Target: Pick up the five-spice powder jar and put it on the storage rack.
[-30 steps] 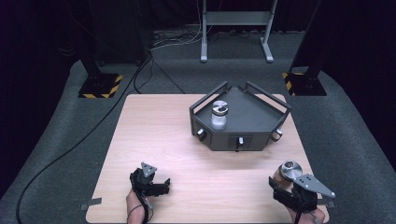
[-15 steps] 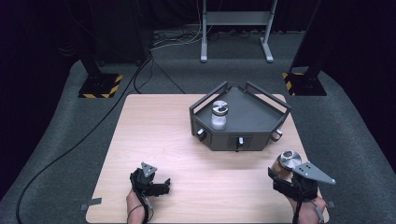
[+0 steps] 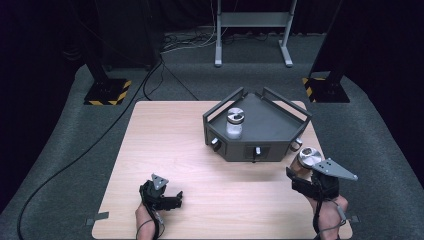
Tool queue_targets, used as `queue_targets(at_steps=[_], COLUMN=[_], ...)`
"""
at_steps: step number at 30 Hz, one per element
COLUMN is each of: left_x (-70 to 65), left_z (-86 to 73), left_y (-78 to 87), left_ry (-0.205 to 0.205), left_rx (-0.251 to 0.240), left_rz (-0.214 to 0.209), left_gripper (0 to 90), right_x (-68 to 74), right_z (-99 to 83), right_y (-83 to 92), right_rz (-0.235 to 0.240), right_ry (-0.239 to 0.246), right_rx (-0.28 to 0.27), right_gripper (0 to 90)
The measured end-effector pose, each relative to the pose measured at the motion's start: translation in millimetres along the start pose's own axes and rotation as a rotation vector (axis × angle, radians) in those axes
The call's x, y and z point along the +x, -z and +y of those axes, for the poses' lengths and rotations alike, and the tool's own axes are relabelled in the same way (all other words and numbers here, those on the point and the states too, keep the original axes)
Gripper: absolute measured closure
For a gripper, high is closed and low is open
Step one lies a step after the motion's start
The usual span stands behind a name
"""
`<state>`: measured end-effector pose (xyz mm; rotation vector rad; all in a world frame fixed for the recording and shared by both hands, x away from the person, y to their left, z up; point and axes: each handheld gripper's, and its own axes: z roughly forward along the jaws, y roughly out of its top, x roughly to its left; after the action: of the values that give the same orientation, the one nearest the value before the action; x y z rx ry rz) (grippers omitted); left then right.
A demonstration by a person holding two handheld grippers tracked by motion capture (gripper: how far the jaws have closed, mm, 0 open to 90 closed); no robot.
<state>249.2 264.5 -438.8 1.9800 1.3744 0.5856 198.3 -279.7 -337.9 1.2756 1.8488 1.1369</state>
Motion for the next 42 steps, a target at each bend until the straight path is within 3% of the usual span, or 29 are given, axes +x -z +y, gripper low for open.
queue_targets(at_steps=[42], left_x=[0.2], left_z=[-0.2], left_y=[0.1], left_ry=[-0.002], left_rx=[-0.001], left_rz=[-0.002], left_gripper=[1.3], right_x=[-16.7], right_z=[50.3], right_y=[-57.5], right_rz=[-0.011], right_ry=[0.014], right_rx=[0.007], right_gripper=[29.9])
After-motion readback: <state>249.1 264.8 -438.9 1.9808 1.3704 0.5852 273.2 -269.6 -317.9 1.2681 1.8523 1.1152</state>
